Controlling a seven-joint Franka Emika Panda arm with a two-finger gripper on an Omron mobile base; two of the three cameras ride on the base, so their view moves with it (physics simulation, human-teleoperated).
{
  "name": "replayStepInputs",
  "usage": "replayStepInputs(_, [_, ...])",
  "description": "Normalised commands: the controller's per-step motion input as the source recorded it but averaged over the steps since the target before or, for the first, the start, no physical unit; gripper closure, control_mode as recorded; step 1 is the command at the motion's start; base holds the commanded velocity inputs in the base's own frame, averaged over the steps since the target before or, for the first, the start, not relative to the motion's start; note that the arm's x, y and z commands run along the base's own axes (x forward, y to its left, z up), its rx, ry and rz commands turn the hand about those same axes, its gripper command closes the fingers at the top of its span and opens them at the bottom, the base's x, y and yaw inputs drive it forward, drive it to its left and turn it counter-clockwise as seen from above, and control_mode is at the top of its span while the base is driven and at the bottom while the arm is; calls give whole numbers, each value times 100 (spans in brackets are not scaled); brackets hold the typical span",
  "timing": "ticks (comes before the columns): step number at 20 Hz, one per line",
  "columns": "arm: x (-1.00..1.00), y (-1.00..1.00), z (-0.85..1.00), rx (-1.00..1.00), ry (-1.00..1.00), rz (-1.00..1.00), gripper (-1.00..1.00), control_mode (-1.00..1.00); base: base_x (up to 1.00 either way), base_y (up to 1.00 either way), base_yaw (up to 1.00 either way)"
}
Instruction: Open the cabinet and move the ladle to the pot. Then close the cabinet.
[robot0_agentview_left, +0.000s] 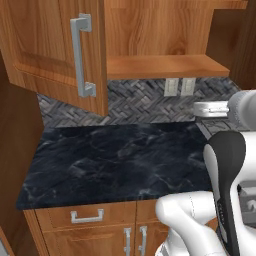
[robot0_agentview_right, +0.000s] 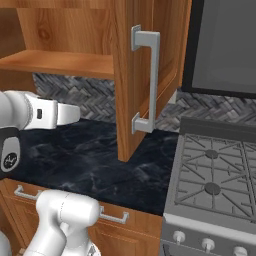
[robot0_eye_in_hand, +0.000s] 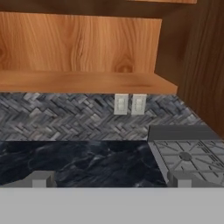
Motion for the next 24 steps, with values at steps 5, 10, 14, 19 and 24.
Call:
replayStepInputs(5, [-42, 0, 0, 0, 0, 0, -100, -100, 0, 0, 0])
replayStepInputs(10, [-57, 0, 0, 0, -1, 0, -100, -100, 0, 0, 0])
replayStepInputs(14, [-52, 0, 0, 0, -1, 0, -100, -100, 0, 0, 0])
replayStepInputs(19, [-60, 0, 1, 0, 0, 1, -100, -100, 0, 0, 0])
replayStepInputs(24, [-65, 0, 3, 1, 0, 0, -100, -100, 0, 0, 0])
